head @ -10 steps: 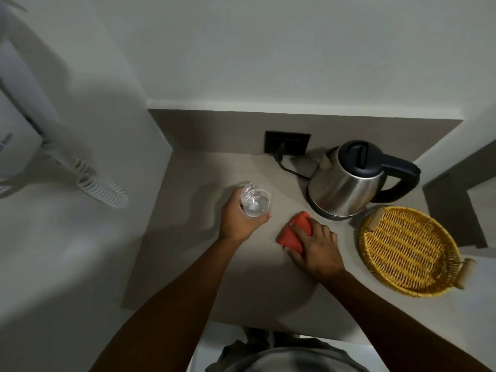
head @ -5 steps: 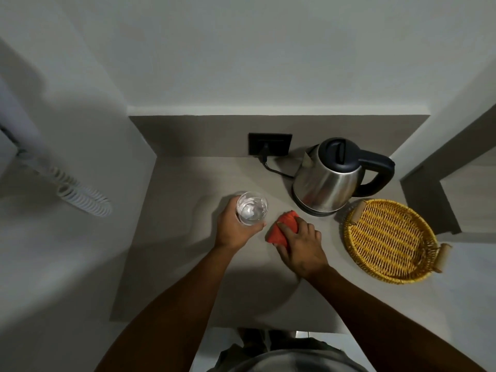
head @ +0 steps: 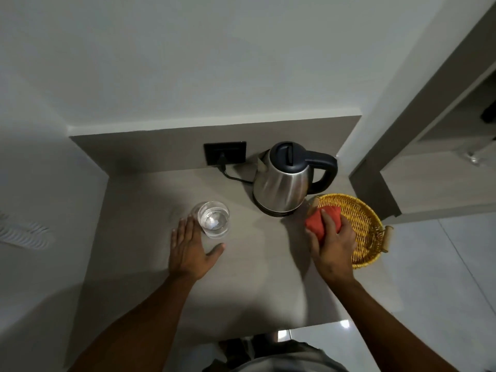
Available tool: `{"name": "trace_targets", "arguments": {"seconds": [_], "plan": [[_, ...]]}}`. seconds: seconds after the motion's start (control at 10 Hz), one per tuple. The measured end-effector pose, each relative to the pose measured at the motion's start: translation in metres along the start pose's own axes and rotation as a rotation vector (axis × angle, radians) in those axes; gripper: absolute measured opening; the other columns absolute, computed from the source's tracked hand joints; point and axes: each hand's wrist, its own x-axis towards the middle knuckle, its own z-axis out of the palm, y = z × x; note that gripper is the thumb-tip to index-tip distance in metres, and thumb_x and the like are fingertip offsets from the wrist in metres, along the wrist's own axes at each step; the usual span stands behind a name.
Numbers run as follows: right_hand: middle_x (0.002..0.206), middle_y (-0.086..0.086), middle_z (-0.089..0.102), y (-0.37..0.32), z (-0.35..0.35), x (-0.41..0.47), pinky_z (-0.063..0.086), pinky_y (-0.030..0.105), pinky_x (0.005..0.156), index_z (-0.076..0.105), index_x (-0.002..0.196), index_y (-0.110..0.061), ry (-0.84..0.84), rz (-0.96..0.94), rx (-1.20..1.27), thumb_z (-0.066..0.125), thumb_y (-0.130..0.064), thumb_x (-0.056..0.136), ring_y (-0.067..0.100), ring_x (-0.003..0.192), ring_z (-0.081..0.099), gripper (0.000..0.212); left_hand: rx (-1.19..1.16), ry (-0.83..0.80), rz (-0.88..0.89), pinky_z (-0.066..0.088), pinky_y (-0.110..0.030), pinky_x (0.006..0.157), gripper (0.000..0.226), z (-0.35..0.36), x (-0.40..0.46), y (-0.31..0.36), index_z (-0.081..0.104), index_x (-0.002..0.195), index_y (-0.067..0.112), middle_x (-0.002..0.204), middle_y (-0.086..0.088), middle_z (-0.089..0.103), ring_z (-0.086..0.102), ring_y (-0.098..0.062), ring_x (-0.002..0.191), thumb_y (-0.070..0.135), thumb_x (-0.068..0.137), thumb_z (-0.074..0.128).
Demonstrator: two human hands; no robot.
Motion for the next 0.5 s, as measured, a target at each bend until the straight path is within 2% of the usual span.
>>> {"name": "trace_targets", "arguments": {"seconds": [0.1, 0.2, 0.3, 0.4, 0.5], "plan": [[0.154, 0.019, 0.027, 0.018, 0.002, 0.019, 0.028, 0.065, 0.106, 0.032, 0.149, -0.030, -0.049, 0.153, -0.070, 0.051, -0.062, 0.093, 0.044, 0.135, 0.029, 0.068, 0.048, -0.024, 0.000, 0.012, -0.048, 0.129, 0.118, -0.002, 0.001, 0.002, 0.025, 0.160, 0.007, 0.168, -0.016, 0.029, 0.018, -0.031, 0.159, 0.088, 0.074, 0.039], [0.156, 0.021, 0.026, 0.028, 0.009, 0.044, 0.026, 0.065, 0.108, 0.027, 0.152, -0.029, -0.171, 0.251, -0.146, 0.045, -0.067, 0.092, 0.046, 0.136, 0.028, 0.073, 0.074, -0.031, 0.007, 0.012, -0.048, 0.128, 0.117, -0.001, 0.001, 0.001, 0.026, 0.160, 0.007, 0.167, -0.017, 0.030, 0.019, -0.032, 0.159, 0.087, 0.076, 0.038], [0.159, 0.020, 0.018, 0.031, 0.022, 0.052, 0.024, 0.065, 0.108, 0.020, 0.154, -0.031, -0.309, 0.276, -0.238, 0.037, -0.074, 0.091, 0.047, 0.138, 0.024, 0.078, 0.094, -0.040, 0.012, 0.013, -0.047, 0.129, 0.116, 0.000, 0.002, 0.000, 0.027, 0.159, 0.008, 0.168, -0.016, 0.029, 0.019, -0.031, 0.159, 0.088, 0.076, 0.037], [0.159, 0.020, 0.016, 0.033, 0.023, 0.058, 0.024, 0.064, 0.109, 0.014, 0.155, -0.032, -0.336, 0.268, -0.278, 0.032, -0.077, 0.089, 0.047, 0.138, 0.024, 0.081, 0.123, -0.044, 0.011, 0.015, -0.049, 0.128, 0.116, 0.006, 0.004, -0.004, 0.028, 0.159, 0.006, 0.167, -0.018, 0.031, 0.022, -0.032, 0.158, 0.088, 0.077, 0.036], [0.163, 0.019, 0.009, 0.029, 0.020, 0.056, 0.016, 0.065, 0.112, 0.010, 0.156, -0.031, -0.341, 0.264, -0.284, 0.030, -0.077, 0.090, 0.047, 0.144, 0.016, 0.084, 0.103, -0.065, -0.001, 0.015, -0.049, 0.128, 0.118, 0.006, 0.003, -0.003, 0.028, 0.159, 0.005, 0.166, -0.018, 0.031, 0.022, -0.033, 0.158, 0.089, 0.076, 0.035]]}}
